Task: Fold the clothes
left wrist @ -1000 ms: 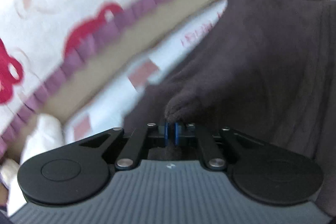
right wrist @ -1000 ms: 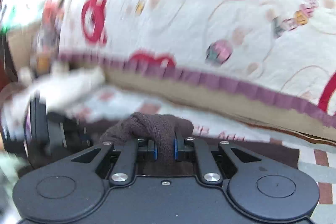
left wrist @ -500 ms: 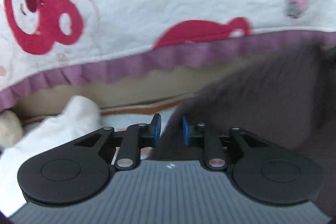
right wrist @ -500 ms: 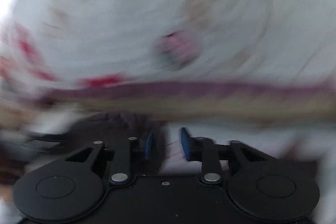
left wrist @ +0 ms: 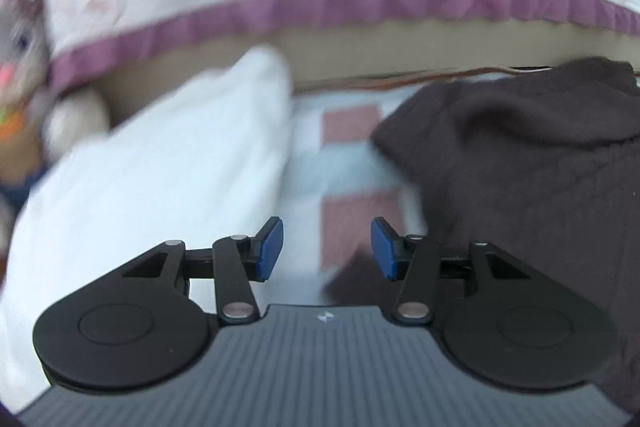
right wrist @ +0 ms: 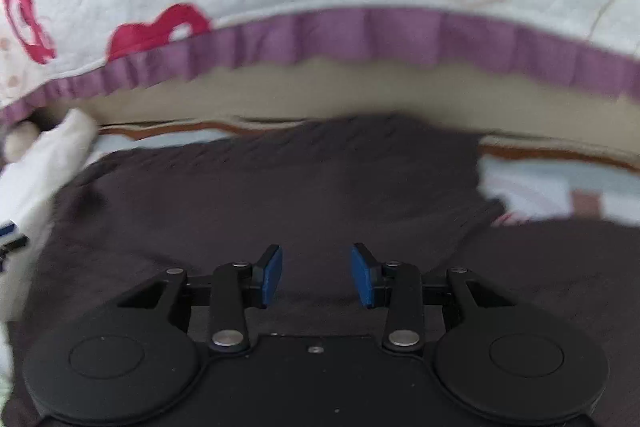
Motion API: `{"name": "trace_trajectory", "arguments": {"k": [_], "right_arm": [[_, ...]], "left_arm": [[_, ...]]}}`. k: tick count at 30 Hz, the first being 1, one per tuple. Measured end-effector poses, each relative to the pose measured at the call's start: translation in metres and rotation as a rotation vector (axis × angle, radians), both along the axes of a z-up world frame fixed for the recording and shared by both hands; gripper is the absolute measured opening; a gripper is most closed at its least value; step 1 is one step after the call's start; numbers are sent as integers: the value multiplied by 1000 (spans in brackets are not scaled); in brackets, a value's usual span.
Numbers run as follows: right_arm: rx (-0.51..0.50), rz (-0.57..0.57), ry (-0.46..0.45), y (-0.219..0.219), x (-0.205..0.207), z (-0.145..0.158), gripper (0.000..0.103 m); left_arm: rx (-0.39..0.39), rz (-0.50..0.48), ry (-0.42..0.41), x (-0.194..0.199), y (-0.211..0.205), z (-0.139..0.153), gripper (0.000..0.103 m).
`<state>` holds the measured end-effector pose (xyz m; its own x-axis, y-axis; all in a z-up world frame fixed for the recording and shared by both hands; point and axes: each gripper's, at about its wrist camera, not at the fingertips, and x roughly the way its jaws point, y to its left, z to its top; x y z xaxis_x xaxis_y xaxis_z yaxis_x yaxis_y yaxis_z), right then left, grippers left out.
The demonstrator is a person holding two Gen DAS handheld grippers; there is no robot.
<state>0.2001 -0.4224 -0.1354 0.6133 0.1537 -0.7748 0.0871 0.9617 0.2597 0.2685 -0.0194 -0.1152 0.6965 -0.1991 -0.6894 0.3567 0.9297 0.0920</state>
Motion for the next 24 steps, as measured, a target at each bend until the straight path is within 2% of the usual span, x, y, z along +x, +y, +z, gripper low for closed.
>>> {"name": "trace_trajectory", "arguments": {"k": [3, 5, 8, 11, 15, 16, 17, 18, 21, 23, 24], "right_arm": [[31, 37, -8, 30, -18, 3, 43], [63, 42, -14, 51, -31, 5, 44], [124, 42, -16, 86, -53, 1, 46], [137, 90, 1, 125, -69, -9, 46], [69, 162, 33, 165, -86, -19, 46], [61, 192, 36, 169, -91, -19, 46], [57, 226, 38, 170, -95, -18, 46], [46, 257, 42, 171, -99, -17, 46], [-42, 317, 33, 164, -115, -6, 46], [-107, 326, 31, 154, -123, -1, 46], [-138, 328, 32, 149, -127, 1, 46]], "left_arm": [[-52, 48, 40, -15, 33, -7, 48], [-99, 33, 26, -26, 42, -5, 48], [-155, 10, 54, -28, 41, -12, 48], [-200, -12, 97, -25, 36, -21, 48], [-139, 30, 136, -10, 14, -38, 48], [-149, 45, 130, -7, 10, -40, 48], [-159, 59, 125, -4, 6, -41, 48], [-168, 75, 121, -1, 2, -43, 55], [-186, 136, 150, 7, -5, -53, 63], [-181, 171, 156, 8, -10, -56, 63], [-175, 177, 153, 6, -12, -56, 59]]}}
